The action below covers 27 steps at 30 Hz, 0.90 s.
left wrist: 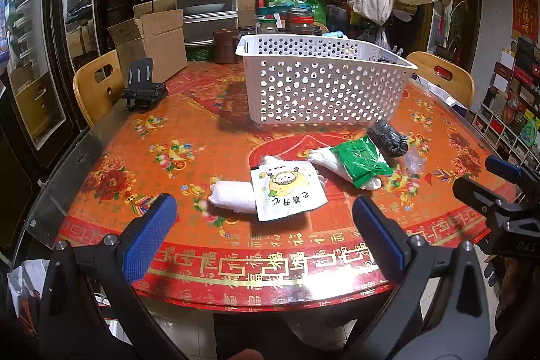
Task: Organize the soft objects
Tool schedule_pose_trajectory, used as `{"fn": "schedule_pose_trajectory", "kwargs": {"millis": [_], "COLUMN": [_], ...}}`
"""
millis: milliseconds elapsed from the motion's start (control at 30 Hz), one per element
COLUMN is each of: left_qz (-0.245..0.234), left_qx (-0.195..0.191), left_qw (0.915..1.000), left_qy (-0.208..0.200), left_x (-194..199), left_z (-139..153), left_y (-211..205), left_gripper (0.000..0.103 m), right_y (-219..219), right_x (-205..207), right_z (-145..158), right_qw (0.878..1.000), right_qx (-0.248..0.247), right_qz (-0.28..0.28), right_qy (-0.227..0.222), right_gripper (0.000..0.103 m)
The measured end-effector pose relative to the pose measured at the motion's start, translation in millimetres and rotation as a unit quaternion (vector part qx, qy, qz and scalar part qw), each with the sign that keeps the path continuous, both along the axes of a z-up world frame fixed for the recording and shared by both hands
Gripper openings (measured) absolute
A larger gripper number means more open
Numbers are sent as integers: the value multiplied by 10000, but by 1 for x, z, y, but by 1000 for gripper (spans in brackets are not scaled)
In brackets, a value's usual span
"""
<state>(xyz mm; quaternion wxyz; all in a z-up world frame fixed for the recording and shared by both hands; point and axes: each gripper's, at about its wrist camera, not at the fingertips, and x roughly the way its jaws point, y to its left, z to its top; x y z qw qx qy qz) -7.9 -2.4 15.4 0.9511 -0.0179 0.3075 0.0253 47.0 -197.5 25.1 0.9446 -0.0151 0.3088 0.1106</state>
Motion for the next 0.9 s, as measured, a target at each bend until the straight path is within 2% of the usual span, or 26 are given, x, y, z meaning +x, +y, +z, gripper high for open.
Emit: {"fn": "schedule_pose_trajectory", "kwargs": {"millis": [900], "left_qz": [-13], "left_qx": [-27], "left_qw": [10000], "left_qy": [39], "left_x": [1], "left_z": [-4], "left_y": [0], "left_gripper": [103], "right_y": [0], "right_x": [0], "right_z": [-5], "right_qw": [10000], "right_qx": [-3], "right_qz": [2], "right_qy": [36], "right_gripper": [103]}}
